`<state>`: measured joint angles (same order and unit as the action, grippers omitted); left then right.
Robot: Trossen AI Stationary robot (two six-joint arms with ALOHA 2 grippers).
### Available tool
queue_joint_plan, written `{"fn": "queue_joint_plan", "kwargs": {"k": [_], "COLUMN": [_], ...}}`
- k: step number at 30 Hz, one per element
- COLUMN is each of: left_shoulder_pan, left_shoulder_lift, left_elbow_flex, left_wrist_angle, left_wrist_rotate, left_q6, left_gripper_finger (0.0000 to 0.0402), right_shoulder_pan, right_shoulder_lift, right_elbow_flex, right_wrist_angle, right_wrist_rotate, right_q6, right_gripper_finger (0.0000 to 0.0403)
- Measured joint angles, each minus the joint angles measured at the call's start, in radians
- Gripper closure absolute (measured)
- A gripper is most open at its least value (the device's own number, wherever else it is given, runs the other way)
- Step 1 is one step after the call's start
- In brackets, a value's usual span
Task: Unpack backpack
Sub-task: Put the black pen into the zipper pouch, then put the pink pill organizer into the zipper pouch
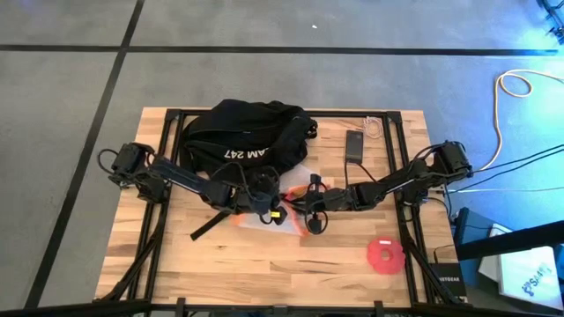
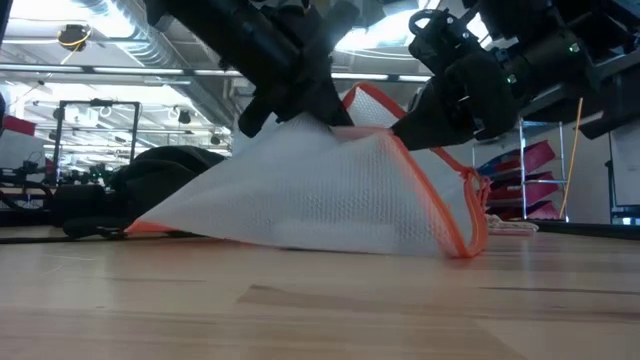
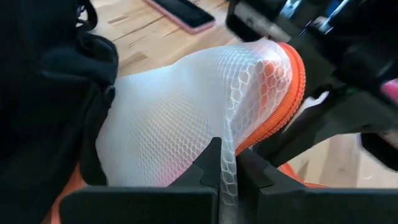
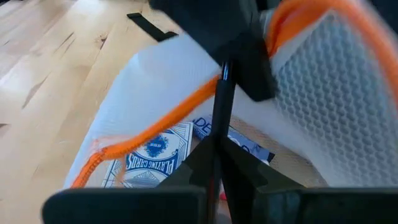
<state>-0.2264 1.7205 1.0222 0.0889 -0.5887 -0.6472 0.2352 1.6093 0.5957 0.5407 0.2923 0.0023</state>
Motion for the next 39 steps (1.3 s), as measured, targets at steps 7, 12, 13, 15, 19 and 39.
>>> {"fn": "queue_joint_plan", "kwargs": {"k": [7, 12, 13, 15, 19, 39], "left_shoulder_pan": [0.0, 0.0, 0.001, 0.002, 0.002, 0.001], "left_shoulder_lift": [-0.029, -0.029, -0.029, -0.029, -0.029, -0.03], "left_elbow_flex": [0.0, 0.0, 0.0, -0.001, 0.0, 0.0], "left_wrist_angle": [0.008, 0.011, 0.014, 0.025, 0.069, 0.02], "left_wrist_rotate": [0.035, 0.039, 0.039, 0.039, 0.042, 0.047], "left_q6": [0.022, 0.003, -0.001, -0.004, 0.0, 0.024], "left_gripper_finger": [0.0402, 0.0402, 0.0402, 0.0402, 0.0402, 0.0402], "right_shoulder_pan": [0.0, -0.008, -0.009, -0.015, -0.023, -0.019], "right_shoulder_lift": [0.0, 0.008, 0.018, 0.049, 0.141, 0.136], "right_elbow_flex": [0.0, 0.0, 0.0, 0.001, 0.007, 0.182], "right_wrist_angle": [-0.014, -0.011, -0.006, 0.002, -0.023, -0.266], "right_wrist_rotate": [0.015, 0.014, 0.014, 0.013, 0.0, -0.023], "right_q6": [0.005, 0.022, 0.035, 0.053, 0.096, -0.005], "right_gripper_finger": [0.0393, 0.0393, 0.0393, 0.0393, 0.0393, 0.0393]}}
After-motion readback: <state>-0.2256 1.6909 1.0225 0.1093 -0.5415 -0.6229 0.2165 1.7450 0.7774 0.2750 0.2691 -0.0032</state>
